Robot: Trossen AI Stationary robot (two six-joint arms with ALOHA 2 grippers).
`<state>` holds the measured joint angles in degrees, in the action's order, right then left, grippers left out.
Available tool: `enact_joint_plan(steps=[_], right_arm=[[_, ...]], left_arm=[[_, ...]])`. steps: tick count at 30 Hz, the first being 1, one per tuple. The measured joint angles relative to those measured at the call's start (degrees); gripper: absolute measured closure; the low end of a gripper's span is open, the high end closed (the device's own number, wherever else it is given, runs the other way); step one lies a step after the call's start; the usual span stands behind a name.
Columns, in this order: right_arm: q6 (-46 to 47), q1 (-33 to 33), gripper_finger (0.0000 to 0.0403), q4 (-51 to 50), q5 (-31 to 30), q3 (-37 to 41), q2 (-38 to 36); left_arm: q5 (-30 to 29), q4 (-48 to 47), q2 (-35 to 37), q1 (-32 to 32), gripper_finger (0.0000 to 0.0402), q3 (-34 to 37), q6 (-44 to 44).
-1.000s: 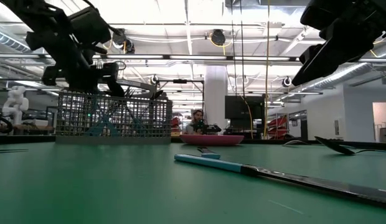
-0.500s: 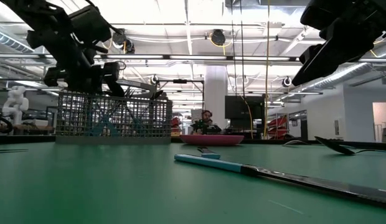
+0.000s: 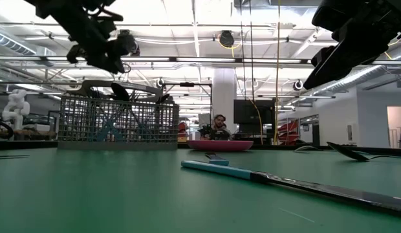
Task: Sort silverware
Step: Put the blue spoon into the gray silverware holder
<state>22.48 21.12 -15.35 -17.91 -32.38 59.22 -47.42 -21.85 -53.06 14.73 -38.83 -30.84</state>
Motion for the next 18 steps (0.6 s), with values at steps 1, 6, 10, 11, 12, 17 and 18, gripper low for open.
enact_joint_plan(steps=[1, 6, 10, 11, 12, 17, 18], right_arm=[[0.3, 0.0, 0.0186, 0.0, 0.0, 0.0, 0.0], [0.8, 0.0, 0.0186, 0.0, 0.0, 0.0, 0.0], [0.8, 0.0, 0.0186, 0.0, 0.0, 0.0, 0.0], [0.8, 0.0, 0.0186, 0.0, 0.0, 0.0, 0.0], [0.8, 0.0, 0.0186, 0.0, 0.0, 0.0, 0.0], [0.8, 0.0, 0.0186, -0.1, 0.0, 0.0, 0.0], [0.8, 0.0, 0.0186, -0.7, 0.0, 0.0, 0.0]], left_arm=[[1.3, 0.1, 0.0, -0.4, 0.0295, -0.4, 0.6], [14.5, 0.5, 0.0, -2.3, 0.0295, -1.0, 4.3], [25.8, 1.2, -0.8, -5.4, 0.0295, -1.1, 6.3], [27.6, 1.8, -1.3, -6.8, 0.0294, -1.0, 7.2], [28.8, 2.9, -1.8, -8.3, 0.0294, -1.0, 7.8], [30.4, 12.2, -5.8, -16.7, 0.0294, -1.0, 13.3], [30.8, 14.4, -6.8, -18.2, 0.0294, -1.0, 14.6]])
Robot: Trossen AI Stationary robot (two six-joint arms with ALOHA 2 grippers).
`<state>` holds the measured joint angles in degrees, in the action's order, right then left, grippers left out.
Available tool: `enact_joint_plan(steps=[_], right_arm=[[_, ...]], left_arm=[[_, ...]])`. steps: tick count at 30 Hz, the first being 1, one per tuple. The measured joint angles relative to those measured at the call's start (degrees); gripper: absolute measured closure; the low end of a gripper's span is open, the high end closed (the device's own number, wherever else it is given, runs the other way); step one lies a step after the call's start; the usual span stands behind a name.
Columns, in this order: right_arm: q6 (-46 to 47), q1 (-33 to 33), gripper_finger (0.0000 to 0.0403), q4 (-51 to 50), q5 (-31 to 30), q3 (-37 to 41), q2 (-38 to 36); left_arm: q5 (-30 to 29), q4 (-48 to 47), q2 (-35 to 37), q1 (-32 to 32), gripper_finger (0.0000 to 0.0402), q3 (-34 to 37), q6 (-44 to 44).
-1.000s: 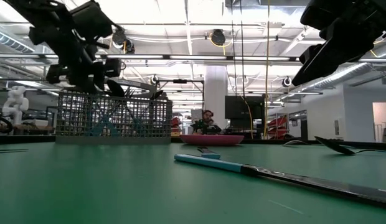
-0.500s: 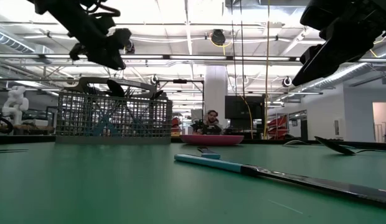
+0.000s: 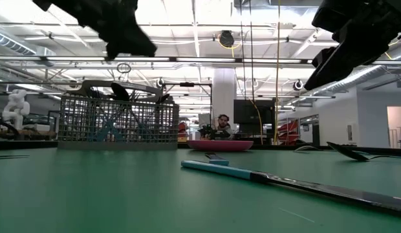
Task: Sort silverware
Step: Put the blue spoon into the gray silverware holder
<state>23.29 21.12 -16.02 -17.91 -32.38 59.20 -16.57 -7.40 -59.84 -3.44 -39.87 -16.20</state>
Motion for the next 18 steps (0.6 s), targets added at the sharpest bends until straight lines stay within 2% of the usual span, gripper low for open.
enact_joint_plan(steps=[6, 12, 16, 18], right_arm=[[2.2, -1.3, 0.0186, -6.5, 0.1, -0.1, -0.3], [11.7, -4.6, 0.0186, -30.3, 0.5, -4.5, -0.5], [15.3, -5.6, 0.0186, -37.2, 6.5, -4.8, -0.3], [16.4, -5.7, 0.0186, -38.7, 7.3, -4.5, 0.2]], left_arm=[[0.2, 10.3, -7.2, -6.3, 0.0294, 0.0, 7.7], [0.0, 17.0, -14.7, -7.2, 0.0294, 0.0, 14.0], [0.5, 17.6, -16.9, -6.5, 0.0294, 0.0, 14.1], [1.6, 17.5, -17.1, -6.4, 0.0294, 0.0, 14.2]])
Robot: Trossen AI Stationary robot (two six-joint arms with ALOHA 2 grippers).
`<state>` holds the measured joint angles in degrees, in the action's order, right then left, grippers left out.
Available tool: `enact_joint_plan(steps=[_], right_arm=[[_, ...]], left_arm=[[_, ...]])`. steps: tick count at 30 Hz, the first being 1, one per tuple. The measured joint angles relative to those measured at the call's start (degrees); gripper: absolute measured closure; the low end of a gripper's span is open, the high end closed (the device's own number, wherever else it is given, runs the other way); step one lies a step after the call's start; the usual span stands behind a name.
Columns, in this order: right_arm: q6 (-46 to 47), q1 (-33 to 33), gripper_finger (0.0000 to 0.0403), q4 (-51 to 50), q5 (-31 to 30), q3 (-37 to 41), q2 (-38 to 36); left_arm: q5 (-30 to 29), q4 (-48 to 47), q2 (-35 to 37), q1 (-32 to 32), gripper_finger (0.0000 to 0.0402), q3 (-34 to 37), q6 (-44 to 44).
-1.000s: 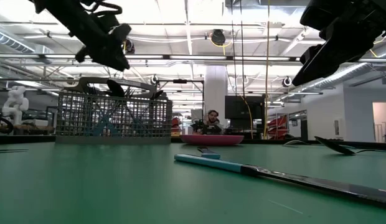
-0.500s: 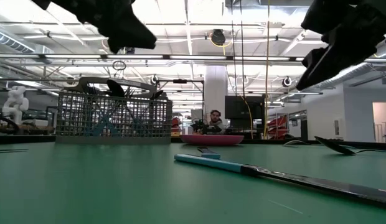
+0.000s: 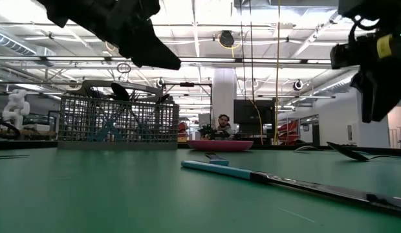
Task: Sort silverware
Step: Put the blue spoon into the gray silverware holder
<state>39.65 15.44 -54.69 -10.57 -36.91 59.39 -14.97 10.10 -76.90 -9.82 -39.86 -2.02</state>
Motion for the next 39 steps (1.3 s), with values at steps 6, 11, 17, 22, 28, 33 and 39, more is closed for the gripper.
enact_joint_plan(steps=[6, 11, 17, 22, 28, 33, 39], right_arm=[[-1.3, -0.8, 0.0186, 1.1, -0.7, 2.9, 1.1], [-1.1, -1.2, 0.0186, 4.1, 0.1, 6.9, 1.1], [0.1, -1.2, 0.0186, 6.0, 0.3, 8.6, 1.1], [0.0, -1.2, 0.0186, 7.1, 0.2, 8.6, 1.1], [-0.2, -1.2, 0.0186, 9.8, 0.4, 11.2, 3.0], [0.2, -1.1, 0.0192, 14.6, 2.3, 13.8, 4.6], [0.2, -1.1, 0.0268, 15.1, 3.8, 13.9, 5.1]], left_arm=[[1.7, 2.5, 0.0, -0.1, 0.0294, 0.0, 1.3], [1.7, 2.4, 0.0, -0.1, 0.0294, 0.0, 1.1], [1.7, 2.9, 0.1, -0.1, 0.0294, 0.0, 1.1], [1.7, 2.9, 0.0, -0.1, 0.0294, 0.0, 1.3], [2.0, 2.8, 0.0, -0.2, 0.0294, 0.0, 1.1], [3.0, 2.7, 0.1, -0.2, 0.0294, 0.0, 1.0], [3.0, 2.7, 0.1, -0.2, 0.0294, 0.0, 1.0]])
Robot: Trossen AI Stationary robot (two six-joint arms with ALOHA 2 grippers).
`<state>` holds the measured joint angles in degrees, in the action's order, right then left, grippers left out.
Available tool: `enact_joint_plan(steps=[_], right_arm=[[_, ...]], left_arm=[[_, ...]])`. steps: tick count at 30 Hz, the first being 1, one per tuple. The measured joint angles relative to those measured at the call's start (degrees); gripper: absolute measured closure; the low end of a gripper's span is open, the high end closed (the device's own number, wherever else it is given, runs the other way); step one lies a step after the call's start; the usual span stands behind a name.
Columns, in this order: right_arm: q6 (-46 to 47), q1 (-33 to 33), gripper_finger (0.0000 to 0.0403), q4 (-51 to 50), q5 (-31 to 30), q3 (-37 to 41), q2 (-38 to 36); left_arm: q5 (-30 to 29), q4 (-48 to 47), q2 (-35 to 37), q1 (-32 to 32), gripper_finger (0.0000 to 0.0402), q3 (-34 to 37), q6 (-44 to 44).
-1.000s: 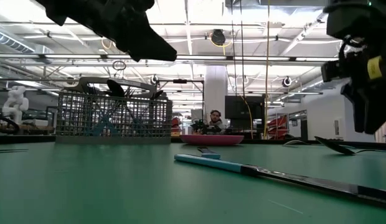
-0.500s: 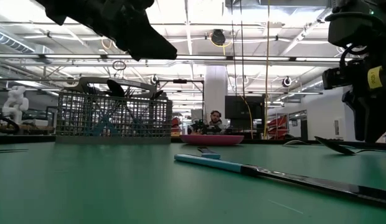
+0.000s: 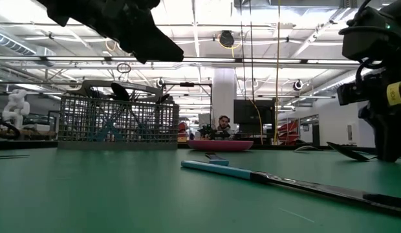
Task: Sort silverware
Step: Put the blue spoon into the gray silverware holder
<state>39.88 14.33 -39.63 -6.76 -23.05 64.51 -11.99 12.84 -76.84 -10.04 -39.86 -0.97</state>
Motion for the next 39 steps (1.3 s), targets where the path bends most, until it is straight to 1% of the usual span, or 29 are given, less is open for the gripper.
enact_joint_plan(steps=[5, 7, 11, 15, 21, 24, 26, 28, 30, 33, 36, 39], right_arm=[[-0.1, 0.0, 0.0373, 0.4, 1.0, 0.1, 0.0], [-0.1, 0.0, 0.0393, 0.8, 1.1, 0.1, 0.0], [0.0, 0.0, 0.0394, 1.8, 0.9, 0.2, -0.2], [0.0, 0.1, 0.0399, 1.1, -0.8, -0.5, -1.0], [-1.8, 0.0, 0.0401, 2.6, -7.2, -3.2, -3.3], [-3.0, 0.0, 0.0402, 3.9, -9.8, -4.0, -4.9], [-4.5, 0.0, 0.0402, 7.9, -12.0, -4.7, -6.4], [-6.7, 0.0, 0.0402, 12.2, -13.4, -4.7, -8.2], [-10.0, 0.0, 0.0402, 18.7, -14.5, -4.6, -10.0], [-16.2, 0.0, 0.0402, 29.2, -14.7, -4.7, -12.0], [-22.7, 0.0, 0.0402, 40.6, -13.6, -4.7, -12.8], [-28.3, 0.0, 0.0402, 52.2, -9.1, -4.8, -12.3]], left_arm=[[0.0, 0.1, 0.0, 0.0, 0.0294, 0.0, 0.0], [0.0, 0.1, 0.0, 0.0, 0.0294, 0.0, 0.0], [0.0, 0.1, 0.0, 0.0, 0.0294, 0.0, 0.0], [0.0, 0.1, 0.0, -0.2, 0.0294, 0.0, -0.1], [-0.1, 0.8, 0.0, -0.6, 0.0294, 0.0, 0.5], [-0.3, 4.0, 0.0, -0.9, 0.0295, 0.0, 0.9], [-0.4, 7.7, 0.0, -0.9, 0.0295, 0.4, 0.9], [-0.4, 14.5, 0.0, -1.0, 0.0295, 2.2, 0.3], [-0.4, 21.2, -0.7, -1.0, 0.0295, 4.1, -0.1], [-0.2, 27.1, -2.5, -1.0, 0.0295, 6.2, -1.5], [0.0, 31.3, -5.2, -1.0, 0.0295, 6.8, -3.7], [1.6, 36.7, -9.0, -1.0, 0.0295, 6.9, -4.7]])
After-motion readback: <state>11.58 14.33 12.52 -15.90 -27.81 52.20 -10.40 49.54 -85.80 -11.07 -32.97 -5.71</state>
